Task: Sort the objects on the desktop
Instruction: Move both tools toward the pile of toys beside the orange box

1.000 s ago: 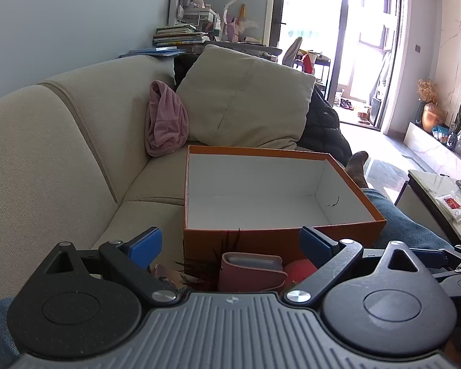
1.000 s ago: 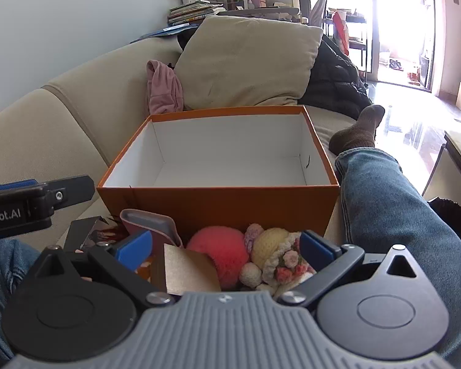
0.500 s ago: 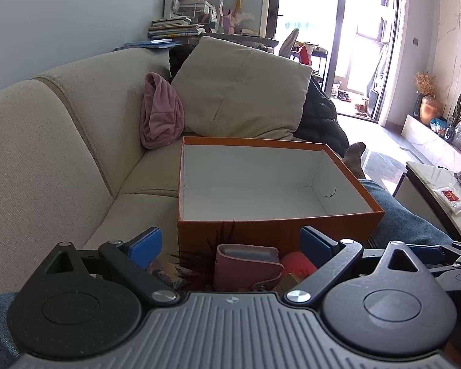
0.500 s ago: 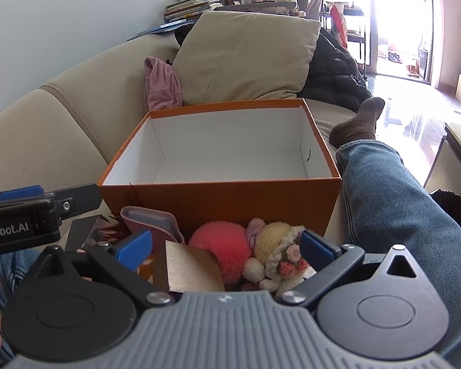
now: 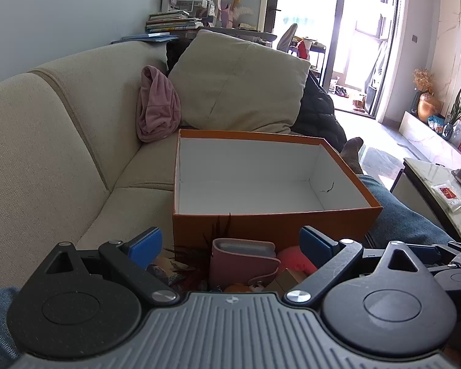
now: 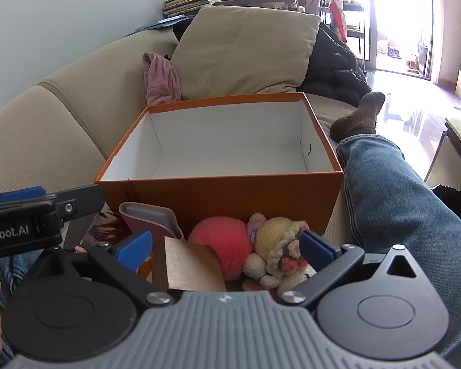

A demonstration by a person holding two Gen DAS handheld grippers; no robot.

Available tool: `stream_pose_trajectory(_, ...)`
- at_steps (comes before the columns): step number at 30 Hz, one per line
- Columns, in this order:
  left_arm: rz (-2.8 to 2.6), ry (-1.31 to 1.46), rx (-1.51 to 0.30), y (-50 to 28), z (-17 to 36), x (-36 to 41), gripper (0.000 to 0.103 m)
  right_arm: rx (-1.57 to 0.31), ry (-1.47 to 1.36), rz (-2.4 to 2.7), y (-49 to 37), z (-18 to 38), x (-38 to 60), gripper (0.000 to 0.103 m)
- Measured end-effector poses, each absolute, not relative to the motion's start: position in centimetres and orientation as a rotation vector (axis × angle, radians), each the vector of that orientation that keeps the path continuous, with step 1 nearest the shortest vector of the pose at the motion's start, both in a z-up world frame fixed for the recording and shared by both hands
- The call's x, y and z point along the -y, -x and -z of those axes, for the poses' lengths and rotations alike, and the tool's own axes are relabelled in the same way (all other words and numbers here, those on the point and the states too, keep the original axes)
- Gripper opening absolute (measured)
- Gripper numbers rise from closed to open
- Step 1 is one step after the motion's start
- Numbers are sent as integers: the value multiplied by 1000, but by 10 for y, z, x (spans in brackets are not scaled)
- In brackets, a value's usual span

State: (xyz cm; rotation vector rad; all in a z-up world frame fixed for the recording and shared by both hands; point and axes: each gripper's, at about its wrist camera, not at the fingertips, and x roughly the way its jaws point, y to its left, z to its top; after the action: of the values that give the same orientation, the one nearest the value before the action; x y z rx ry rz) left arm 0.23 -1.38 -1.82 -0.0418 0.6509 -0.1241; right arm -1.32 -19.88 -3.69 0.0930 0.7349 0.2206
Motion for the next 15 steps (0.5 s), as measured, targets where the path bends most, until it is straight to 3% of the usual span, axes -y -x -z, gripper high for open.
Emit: stream_pose_trajectory(15,125,48,-662,0,16,3,103,-661,-82,-225,17,39,205,102)
